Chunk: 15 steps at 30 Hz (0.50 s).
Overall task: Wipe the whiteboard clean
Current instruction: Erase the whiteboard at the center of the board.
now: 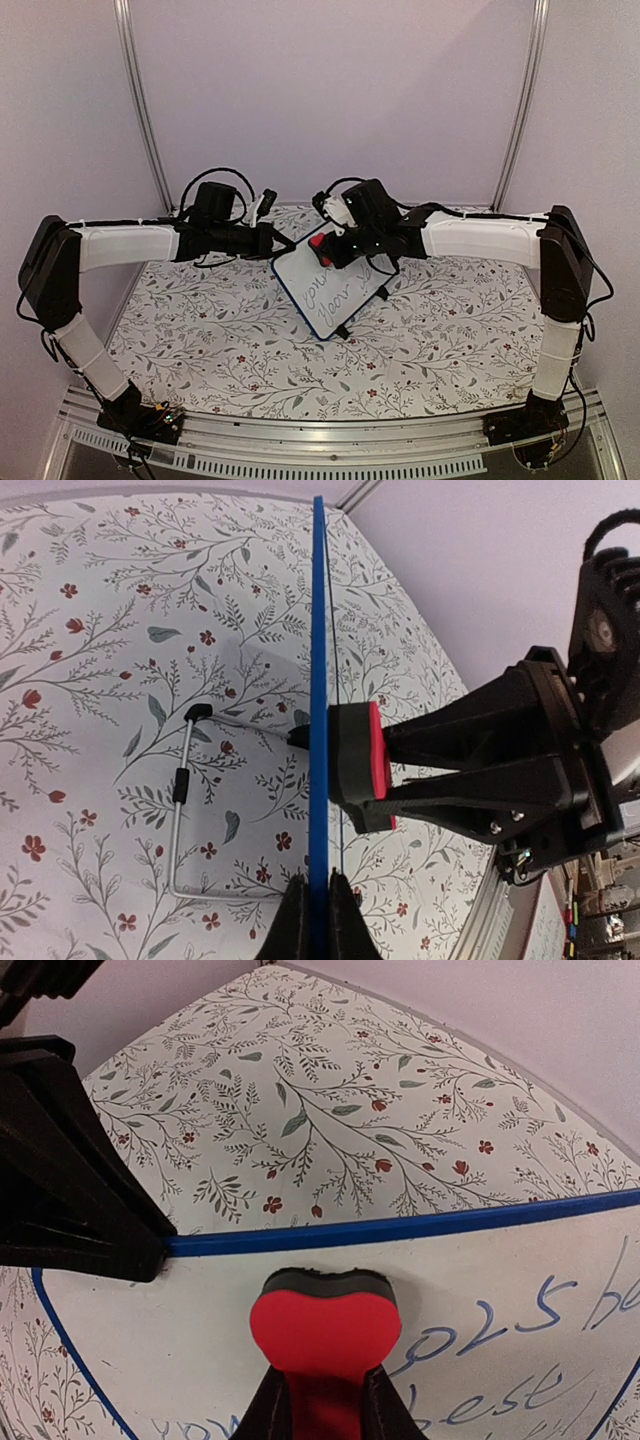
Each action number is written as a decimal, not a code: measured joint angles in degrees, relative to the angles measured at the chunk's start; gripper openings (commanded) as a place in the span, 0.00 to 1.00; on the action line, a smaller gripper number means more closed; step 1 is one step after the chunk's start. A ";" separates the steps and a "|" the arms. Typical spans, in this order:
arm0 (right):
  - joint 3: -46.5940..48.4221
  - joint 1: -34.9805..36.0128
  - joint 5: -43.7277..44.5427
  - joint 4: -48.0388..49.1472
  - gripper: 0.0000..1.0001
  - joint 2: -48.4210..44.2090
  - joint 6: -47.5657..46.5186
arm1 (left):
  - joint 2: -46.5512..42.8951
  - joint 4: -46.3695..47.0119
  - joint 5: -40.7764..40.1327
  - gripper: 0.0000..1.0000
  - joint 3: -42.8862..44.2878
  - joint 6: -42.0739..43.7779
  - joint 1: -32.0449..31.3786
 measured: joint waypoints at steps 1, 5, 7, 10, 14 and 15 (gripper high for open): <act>-0.44 0.00 0.00 0.44 0.06 0.00 0.00 | 0.00 -0.02 -0.04 0.00 0.00 0.00 0.00; -4.55 0.00 0.02 3.21 0.06 -0.79 0.04 | 0.00 -0.26 -0.74 0.00 -0.07 0.00 0.02; -6.73 0.00 0.02 4.11 0.05 -1.68 0.07 | 0.00 -0.26 -0.72 0.00 -0.07 0.02 0.02; -10.21 0.00 0.07 4.72 0.05 -3.04 0.28 | 0.00 -0.24 -0.63 0.00 -0.07 0.02 0.02; -12.55 0.00 0.28 4.83 0.06 -3.96 0.50 | 0.00 -0.24 -0.55 0.00 -0.07 0.02 0.02; -12.63 0.00 0.28 4.85 0.05 -4.04 0.55 | 0.00 -0.22 -0.46 0.00 -0.07 0.02 0.02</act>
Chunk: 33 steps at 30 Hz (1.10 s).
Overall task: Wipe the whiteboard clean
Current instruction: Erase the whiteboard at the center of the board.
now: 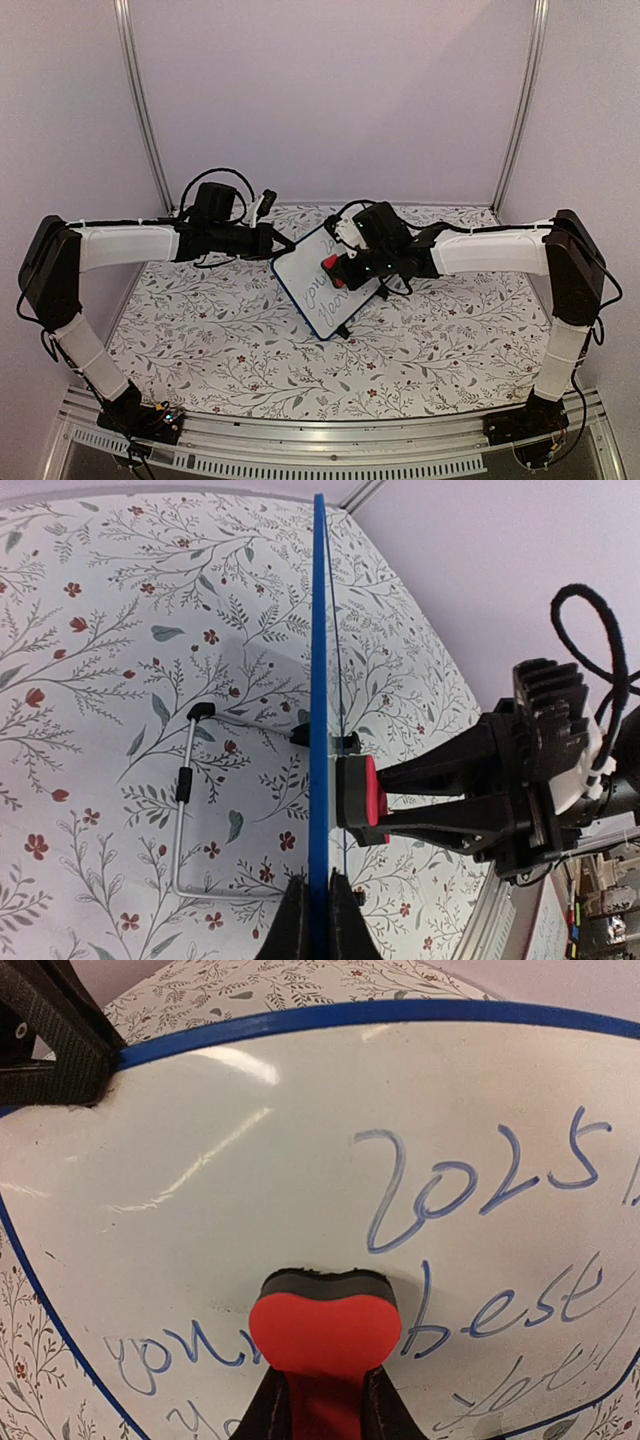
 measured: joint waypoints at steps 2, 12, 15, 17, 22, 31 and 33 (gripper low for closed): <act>0.02 0.00 0.00 0.00 0.05 -0.02 0.02 | 0.00 0.00 0.02 0.00 0.00 0.00 0.00; 7.76 -0.44 0.61 -5.46 0.06 2.25 -0.31 | 0.00 0.11 0.07 0.00 0.00 -0.02 0.00; 12.59 -0.85 0.92 -6.60 0.06 4.00 -0.66 | 0.00 0.11 0.07 0.00 0.00 -0.02 0.00; 14.51 -1.05 1.03 -6.91 0.06 4.76 -0.96 | 0.00 0.11 0.09 0.00 0.00 -0.02 0.00; 15.39 -1.14 1.03 -6.93 0.05 5.40 -1.49 | 0.00 0.07 -0.02 0.00 0.00 -0.04 0.00; 5.68 -1.18 1.01 -2.14 0.05 2.19 -1.09 | 0.00 -0.07 -0.26 0.00 -0.02 -0.07 0.02; 3.19 -1.18 0.98 -1.95 0.05 1.14 -0.83 | 0.00 -0.02 -0.13 0.00 -0.02 -0.04 0.02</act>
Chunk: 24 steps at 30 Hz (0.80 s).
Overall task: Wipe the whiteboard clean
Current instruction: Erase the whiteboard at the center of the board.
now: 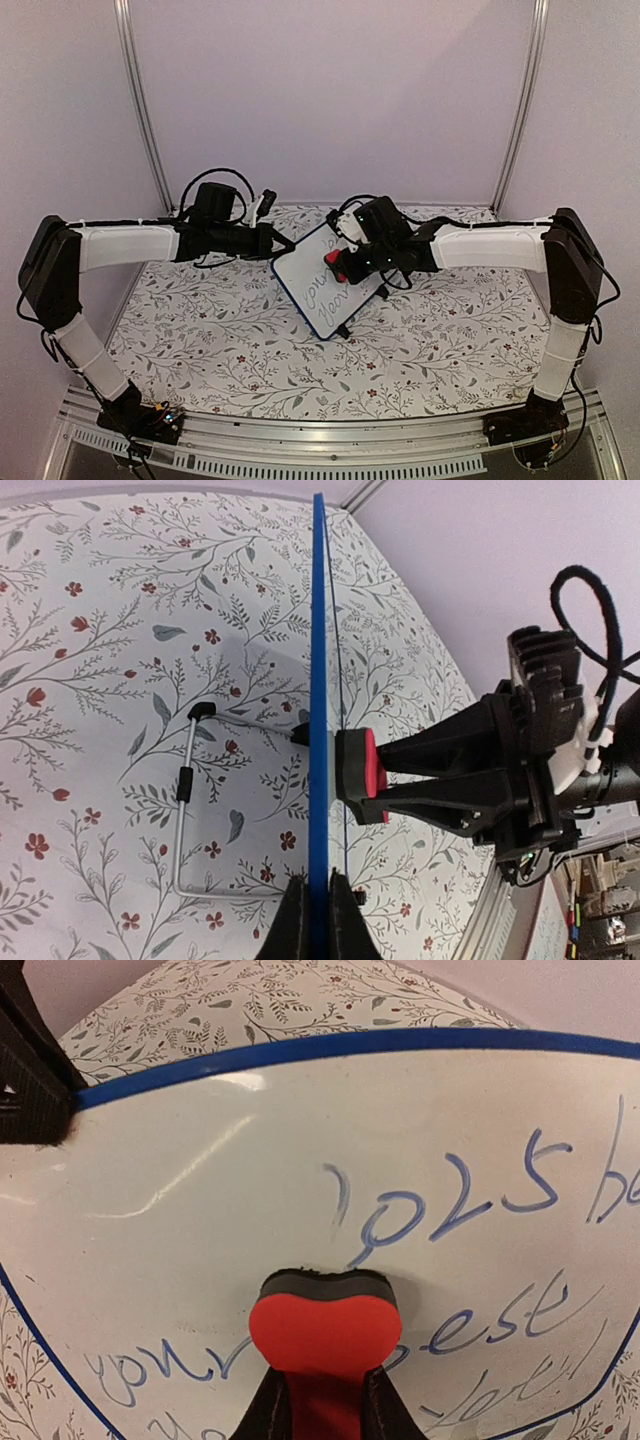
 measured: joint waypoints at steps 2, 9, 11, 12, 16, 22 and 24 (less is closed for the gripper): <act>-1.84 0.00 0.00 0.09 0.05 -0.68 0.35 | 0.00 0.00 0.11 0.00 0.00 -0.02 0.00; -2.27 0.00 0.02 -0.39 0.05 -1.03 0.59 | 0.00 0.04 0.20 0.00 0.00 -0.02 0.00; -1.14 0.00 0.04 -1.79 0.05 -0.90 0.57 | 0.00 0.11 0.26 0.00 0.00 -0.02 0.00; -0.28 -0.02 0.07 -2.40 0.05 -0.61 0.57 | 0.00 0.13 0.35 0.00 0.00 -0.02 0.00; 5.22 -0.31 0.13 -4.09 0.06 1.42 0.35 | 0.00 0.13 0.28 0.00 0.00 -0.07 0.02; 11.02 -0.92 0.15 -4.98 0.05 3.76 -0.17 | 0.00 0.15 0.13 0.00 0.00 -0.28 0.02; 11.15 -0.96 0.11 -5.14 0.05 3.89 -0.33 | 0.00 0.15 0.11 0.00 0.00 -0.39 0.02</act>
